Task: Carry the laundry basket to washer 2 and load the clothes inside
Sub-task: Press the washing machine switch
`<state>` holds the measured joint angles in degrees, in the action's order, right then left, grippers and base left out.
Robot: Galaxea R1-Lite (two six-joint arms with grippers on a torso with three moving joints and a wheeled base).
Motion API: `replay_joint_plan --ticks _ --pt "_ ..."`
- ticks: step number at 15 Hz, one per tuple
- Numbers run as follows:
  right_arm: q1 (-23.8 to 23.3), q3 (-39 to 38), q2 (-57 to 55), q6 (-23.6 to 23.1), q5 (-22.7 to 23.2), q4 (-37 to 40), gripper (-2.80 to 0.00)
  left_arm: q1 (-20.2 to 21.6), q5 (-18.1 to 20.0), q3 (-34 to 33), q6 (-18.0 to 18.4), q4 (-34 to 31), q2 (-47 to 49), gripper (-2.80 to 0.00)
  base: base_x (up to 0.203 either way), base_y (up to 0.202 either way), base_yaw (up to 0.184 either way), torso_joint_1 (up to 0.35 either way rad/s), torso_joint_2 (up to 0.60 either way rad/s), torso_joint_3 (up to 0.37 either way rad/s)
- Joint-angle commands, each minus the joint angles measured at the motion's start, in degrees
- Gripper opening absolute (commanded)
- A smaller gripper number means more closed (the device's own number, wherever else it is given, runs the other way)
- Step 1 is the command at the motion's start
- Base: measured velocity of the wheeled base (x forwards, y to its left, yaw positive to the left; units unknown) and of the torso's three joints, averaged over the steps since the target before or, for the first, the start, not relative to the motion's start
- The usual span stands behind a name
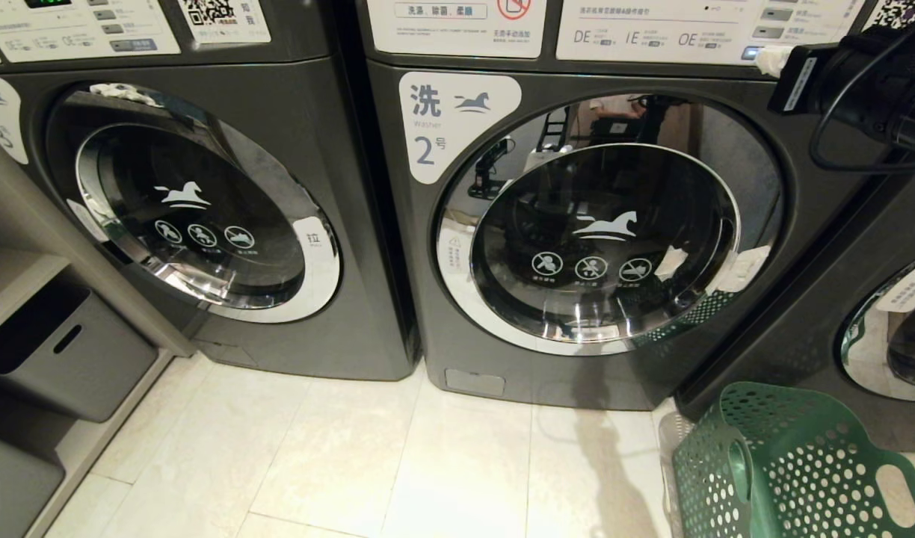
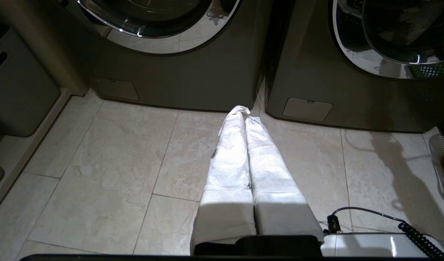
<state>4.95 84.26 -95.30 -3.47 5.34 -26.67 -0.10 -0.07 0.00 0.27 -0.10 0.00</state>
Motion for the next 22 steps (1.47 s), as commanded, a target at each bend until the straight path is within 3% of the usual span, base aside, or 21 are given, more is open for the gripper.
replay_joint_plan --ticks 1,11,17,22 --pt "-0.03 1.32 -1.26 -0.11 0.02 -0.30 -2.80 0.01 -0.01 0.00 0.00 0.01 0.00 -2.80 0.000 0.000 0.000 0.000 0.00 0.000" --pt "-0.29 4.38 -3.36 -0.30 -0.23 0.16 -2.80 0.01 -0.01 0.00 0.00 0.01 0.09 -2.80 0.000 0.000 0.000 0.000 0.00 0.000" --pt "-0.28 -3.50 2.98 -0.13 0.02 1.53 -2.80 0.01 -0.01 0.00 0.00 -0.02 0.09 -2.80 0.000 0.000 0.000 0.000 0.00 0.000" --pt "-0.29 -5.16 4.60 0.18 0.02 1.45 -2.80 0.01 -0.01 0.00 0.00 -0.01 0.09 -2.80 0.000 0.000 0.000 0.000 0.00 0.000"
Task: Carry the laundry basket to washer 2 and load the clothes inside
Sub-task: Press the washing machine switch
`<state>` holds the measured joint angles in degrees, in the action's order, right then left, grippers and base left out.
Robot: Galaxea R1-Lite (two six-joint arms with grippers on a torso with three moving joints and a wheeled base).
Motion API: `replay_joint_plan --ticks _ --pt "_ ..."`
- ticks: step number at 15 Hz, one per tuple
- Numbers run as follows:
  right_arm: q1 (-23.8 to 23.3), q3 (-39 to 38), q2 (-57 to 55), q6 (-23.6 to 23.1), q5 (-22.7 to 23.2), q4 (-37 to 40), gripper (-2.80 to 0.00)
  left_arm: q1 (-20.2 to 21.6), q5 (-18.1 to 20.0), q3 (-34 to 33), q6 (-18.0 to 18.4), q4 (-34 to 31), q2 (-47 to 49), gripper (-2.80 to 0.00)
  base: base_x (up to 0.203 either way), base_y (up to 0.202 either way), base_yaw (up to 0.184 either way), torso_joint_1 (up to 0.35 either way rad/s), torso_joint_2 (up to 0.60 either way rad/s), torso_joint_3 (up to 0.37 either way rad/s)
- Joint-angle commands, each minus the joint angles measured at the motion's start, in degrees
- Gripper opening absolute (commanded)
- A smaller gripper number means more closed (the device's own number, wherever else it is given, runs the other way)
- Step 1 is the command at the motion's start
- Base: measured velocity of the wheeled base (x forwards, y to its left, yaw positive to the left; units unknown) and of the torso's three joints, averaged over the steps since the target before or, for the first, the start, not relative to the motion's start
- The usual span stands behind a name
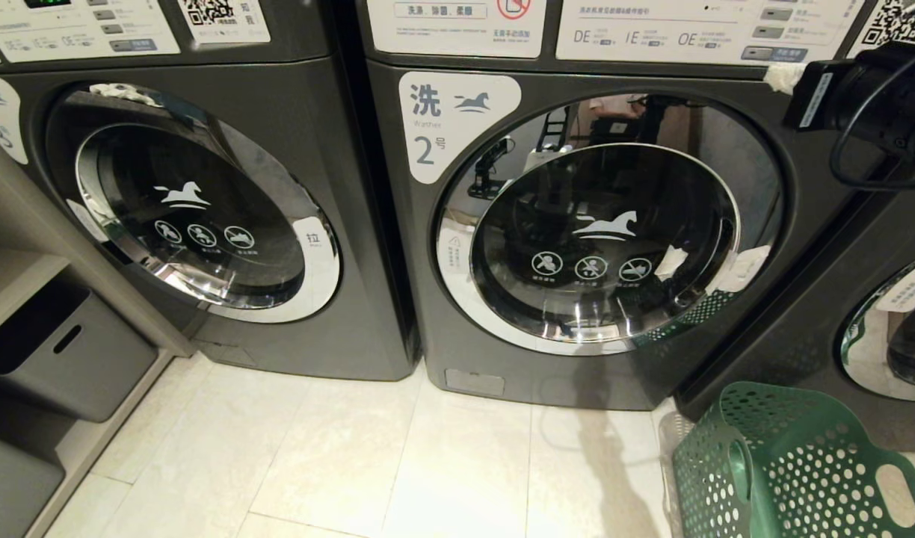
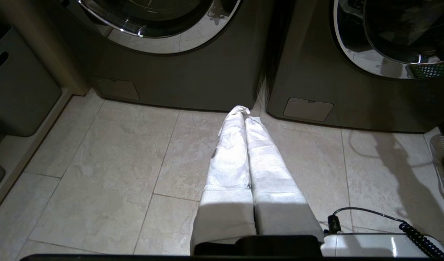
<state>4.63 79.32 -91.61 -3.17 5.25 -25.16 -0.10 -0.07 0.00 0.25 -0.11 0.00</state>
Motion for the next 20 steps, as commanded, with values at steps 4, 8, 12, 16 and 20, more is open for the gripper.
replay_joint_plan --ticks 4,8,12,16,20 --pt "0.03 0.47 0.03 -0.17 0.11 -0.58 -2.80 0.01 -0.01 0.00 0.02 0.02 0.00 -2.80 0.000 0.000 0.000 0.000 0.00 0.000" --pt "0.11 1.72 -1.38 -0.26 0.20 -0.59 -2.80 0.01 -0.01 0.00 0.02 0.02 0.00 -2.80 0.000 0.000 0.000 0.000 0.00 0.000" --pt "0.03 4.45 -3.68 -0.25 0.10 -0.59 -2.80 0.01 -0.01 0.00 0.02 0.02 0.09 -2.80 0.000 0.000 0.000 0.000 0.00 0.000" --pt "0.03 7.20 -6.00 -0.25 0.00 -0.59 -2.80 0.01 -0.01 0.00 0.02 0.02 0.09 -2.80 0.000 0.000 0.000 0.000 0.00 0.000" --pt "-0.06 9.65 -7.56 -0.26 -0.14 -0.59 -2.80 0.01 -0.01 0.00 0.02 0.02 0.09 -2.80 0.000 0.000 0.000 0.000 0.00 0.000"
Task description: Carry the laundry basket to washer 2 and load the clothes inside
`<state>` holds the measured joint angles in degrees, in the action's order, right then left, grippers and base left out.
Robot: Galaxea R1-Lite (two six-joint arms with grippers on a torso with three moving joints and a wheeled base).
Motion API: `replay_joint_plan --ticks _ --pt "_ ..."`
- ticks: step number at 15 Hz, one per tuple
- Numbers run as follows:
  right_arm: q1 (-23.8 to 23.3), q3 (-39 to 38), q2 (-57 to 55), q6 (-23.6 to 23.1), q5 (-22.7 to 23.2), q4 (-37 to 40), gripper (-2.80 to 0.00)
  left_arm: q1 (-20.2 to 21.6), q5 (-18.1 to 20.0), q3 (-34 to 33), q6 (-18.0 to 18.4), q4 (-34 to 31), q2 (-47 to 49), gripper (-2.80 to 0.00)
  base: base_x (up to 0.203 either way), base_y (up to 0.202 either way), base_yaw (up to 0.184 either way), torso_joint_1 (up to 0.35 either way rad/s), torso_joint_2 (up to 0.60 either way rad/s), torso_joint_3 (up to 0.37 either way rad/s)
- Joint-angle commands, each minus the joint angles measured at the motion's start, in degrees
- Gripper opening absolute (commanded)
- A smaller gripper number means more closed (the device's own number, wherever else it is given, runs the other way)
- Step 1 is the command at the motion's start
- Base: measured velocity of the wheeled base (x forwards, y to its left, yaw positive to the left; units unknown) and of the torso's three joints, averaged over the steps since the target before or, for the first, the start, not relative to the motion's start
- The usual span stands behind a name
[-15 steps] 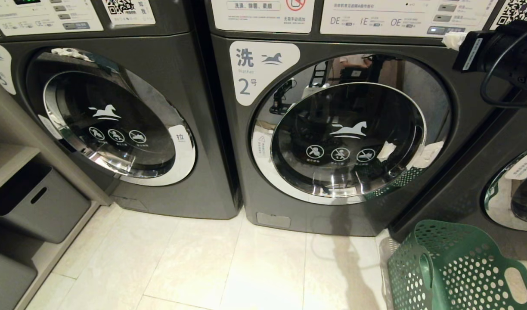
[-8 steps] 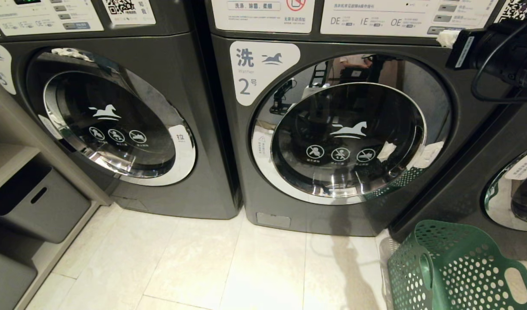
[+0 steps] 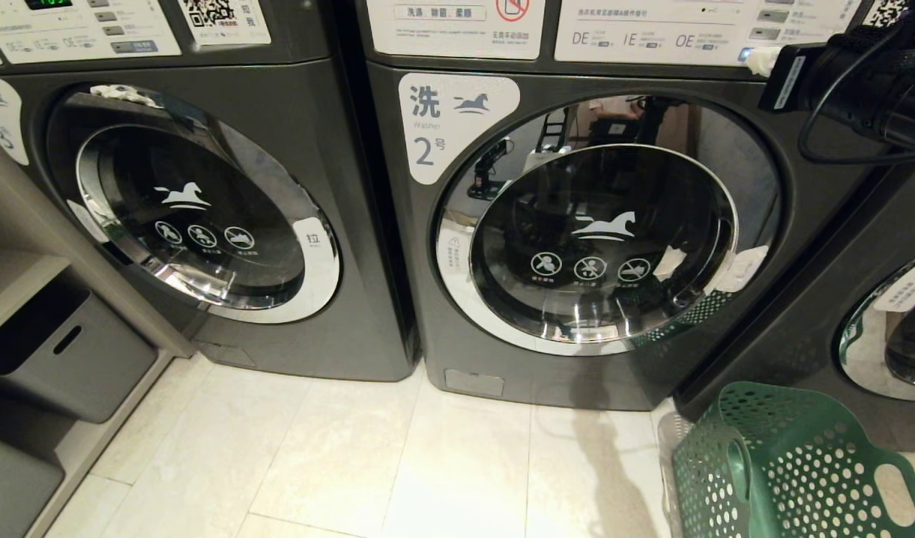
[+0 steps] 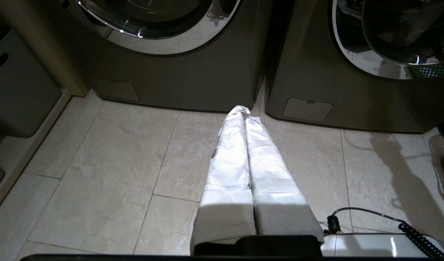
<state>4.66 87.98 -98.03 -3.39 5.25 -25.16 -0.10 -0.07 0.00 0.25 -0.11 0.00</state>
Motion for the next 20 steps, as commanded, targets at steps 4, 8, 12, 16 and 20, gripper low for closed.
replay_joint_plan --ticks 4,8,12,16,20 --pt "-0.17 -0.93 0.18 -0.15 -0.09 -0.17 -2.80 0.01 -0.01 0.00 0.02 0.02 0.00 -2.80 0.000 0.000 0.000 0.000 0.00 0.000" --pt "-0.17 -5.79 3.29 0.02 0.09 -0.41 -2.80 0.01 -0.01 0.00 0.02 -0.06 0.09 -2.80 0.000 0.000 0.000 0.000 0.00 0.000" --pt "-0.17 -7.73 5.13 0.14 0.11 -0.15 -2.80 0.01 -0.01 0.00 0.02 -0.02 0.04 -2.80 0.000 0.000 0.000 0.000 0.00 0.000" --pt "-1.46 -15.50 8.85 0.08 -0.42 1.62 -2.80 0.01 -0.01 0.00 0.02 0.02 0.09 -2.80 0.000 0.000 0.000 0.000 0.00 0.000" --pt "-3.00 -38.27 22.23 0.70 -0.79 7.84 -2.80 0.01 -0.01 0.00 0.02 0.02 0.03 -2.80 0.000 0.000 0.000 0.000 0.00 0.000"
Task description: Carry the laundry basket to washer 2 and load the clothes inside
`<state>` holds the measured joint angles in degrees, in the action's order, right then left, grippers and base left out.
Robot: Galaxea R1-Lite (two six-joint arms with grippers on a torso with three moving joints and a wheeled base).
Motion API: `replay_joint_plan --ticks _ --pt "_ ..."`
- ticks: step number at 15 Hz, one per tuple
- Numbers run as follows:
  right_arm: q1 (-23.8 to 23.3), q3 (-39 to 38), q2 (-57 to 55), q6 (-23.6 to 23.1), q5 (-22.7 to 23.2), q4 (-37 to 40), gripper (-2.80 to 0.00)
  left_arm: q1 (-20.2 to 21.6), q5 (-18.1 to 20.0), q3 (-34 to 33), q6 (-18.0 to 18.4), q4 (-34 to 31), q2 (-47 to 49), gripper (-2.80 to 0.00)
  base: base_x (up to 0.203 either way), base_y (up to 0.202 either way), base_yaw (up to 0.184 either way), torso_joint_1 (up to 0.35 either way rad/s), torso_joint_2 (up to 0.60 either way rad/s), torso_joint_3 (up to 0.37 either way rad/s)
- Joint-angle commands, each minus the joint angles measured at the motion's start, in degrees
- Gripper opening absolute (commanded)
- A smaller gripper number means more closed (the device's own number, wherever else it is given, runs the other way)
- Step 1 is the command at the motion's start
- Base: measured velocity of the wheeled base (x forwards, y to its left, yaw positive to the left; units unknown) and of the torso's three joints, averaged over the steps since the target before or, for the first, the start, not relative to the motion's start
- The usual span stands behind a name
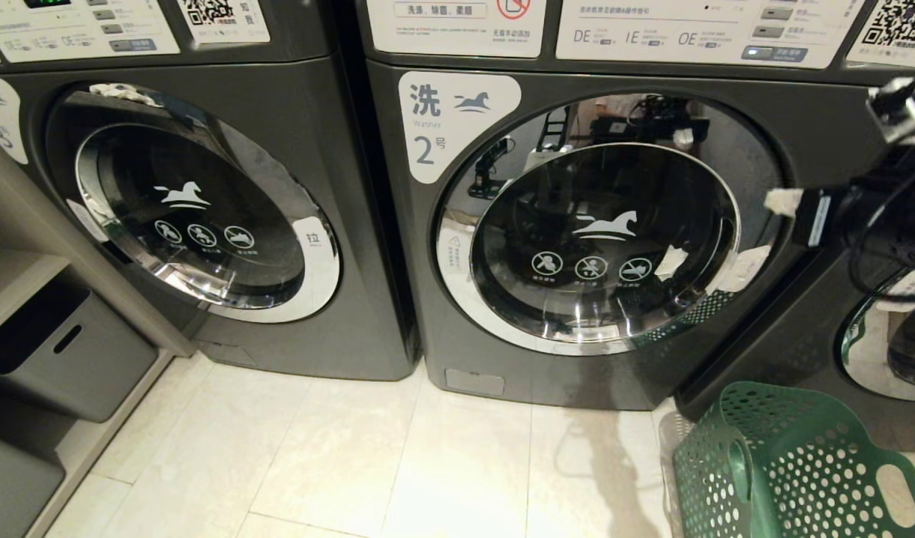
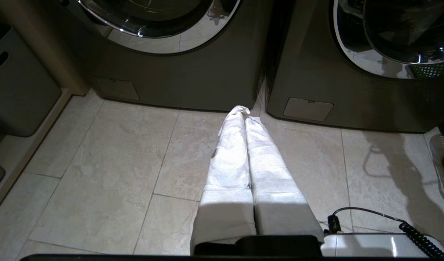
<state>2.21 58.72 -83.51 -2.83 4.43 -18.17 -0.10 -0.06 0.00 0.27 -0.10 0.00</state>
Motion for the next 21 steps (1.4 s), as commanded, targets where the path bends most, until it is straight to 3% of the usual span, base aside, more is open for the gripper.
replay_joint_plan --ticks 1,6,8,11,13,15,16,18,21 --pt "-0.66 -15.53 11.51 0.83 0.14 1.61 -2.80 0.01 -0.03 0.00 0.00 0.01 0.09 -2.80 0.000 0.000 0.000 0.000 0.00 0.000" --pt "-0.60 -46.47 36.68 8.45 4.25 3.05 -2.80 0.01 -0.03 0.00 0.00 0.01 0.08 -2.80 0.000 0.000 0.000 0.000 0.00 0.000" --pt "-0.58 -55.25 46.24 9.04 6.00 4.53 -2.80 0.01 -0.03 0.00 0.00 0.01 0.09 -2.80 0.000 0.000 0.000 0.000 0.00 0.000" --pt "0.26 -55.90 59.33 9.32 10.51 15.07 -2.80 0.01 -0.03 0.00 0.00 -0.03 0.01 -2.80 0.000 0.000 0.000 0.000 0.00 0.000" --pt "1.05 -55.54 67.03 5.07 11.25 17.36 -2.80 0.01 -0.03 0.00 0.00 0.01 0.08 -2.80 0.000 0.000 0.000 0.000 0.00 0.000" --pt "0.57 -56.18 69.69 -1.02 8.95 16.61 -2.80 0.01 -0.03 0.00 0.00 0.01 0.09 -2.80 0.000 0.000 0.000 0.000 0.00 0.000" --pt "0.19 -56.21 69.97 -1.32 8.24 17.12 -2.80 0.01 -0.03 0.00 0.00 0.01 0.03 -2.80 0.000 0.000 0.000 0.000 0.00 0.000" --pt "-0.16 -55.85 69.09 -1.90 1.78 20.62 -2.80 0.01 -0.03 0.00 0.00 0.01 0.09 -2.80 0.000 0.000 0.000 0.000 0.00 0.000" --pt "-3.34 -58.47 72.70 -5.20 -2.21 18.10 -2.80 0.01 -0.03 0.00 0.00 0.01 0.09 -2.80 0.000 0.000 0.000 0.000 0.00 0.000"
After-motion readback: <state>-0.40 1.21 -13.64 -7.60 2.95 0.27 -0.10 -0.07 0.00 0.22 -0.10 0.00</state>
